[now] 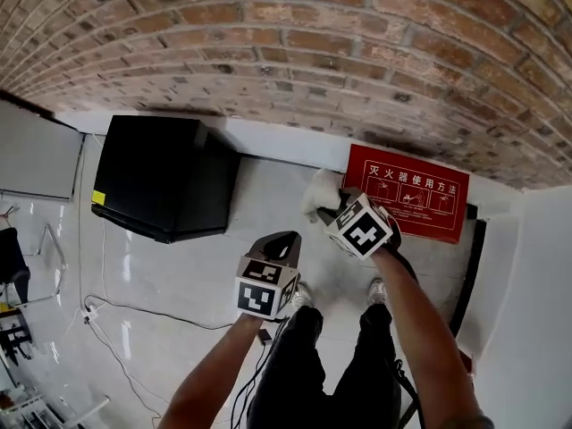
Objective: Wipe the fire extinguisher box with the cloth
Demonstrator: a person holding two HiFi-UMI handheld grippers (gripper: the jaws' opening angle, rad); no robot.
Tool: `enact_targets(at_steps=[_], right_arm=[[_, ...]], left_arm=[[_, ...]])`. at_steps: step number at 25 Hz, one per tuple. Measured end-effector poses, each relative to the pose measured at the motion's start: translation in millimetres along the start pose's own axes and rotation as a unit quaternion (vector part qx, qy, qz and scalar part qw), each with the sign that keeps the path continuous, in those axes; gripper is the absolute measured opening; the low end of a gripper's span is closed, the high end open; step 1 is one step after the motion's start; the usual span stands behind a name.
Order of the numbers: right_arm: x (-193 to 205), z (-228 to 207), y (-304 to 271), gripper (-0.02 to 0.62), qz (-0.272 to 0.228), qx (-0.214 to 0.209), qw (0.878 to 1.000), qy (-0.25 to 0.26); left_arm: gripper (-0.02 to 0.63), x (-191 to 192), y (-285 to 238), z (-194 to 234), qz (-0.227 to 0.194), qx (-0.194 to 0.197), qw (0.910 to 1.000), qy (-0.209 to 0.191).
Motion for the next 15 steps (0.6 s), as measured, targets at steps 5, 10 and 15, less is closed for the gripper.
enact_targets(at_steps=[5,10,15], right_arm=[[-50.5,39.1,25.2,0.146,-0.104,0.017,0.994,0.011],[-94.5,75.3,95.1,0.149,-0.237,0.044,0.97,-0.025],[-142.1,109.8,181.2,0.152,-0.347,0.077,0.934,-0.021]], left_arm=[[0.0,-25.2,50.3,34.0,-0.042,-0.041,0.9983,0.005],[0.0,-61.5,118.7,42.0,-0.108,-0.05,0.9928,-0.013],[0.0,-102.8,184.5,22.2,-0.167,-0.048,0.984,-0.039]])
Point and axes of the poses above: the fingertips, and each gripper's own axes: y backward along the fingers, z to its left, x out of its underside, the point moved 9 cm from there along y, backward along the fingers, and after that the axes turned 2 degrees about -z, right-handed, at the moved point
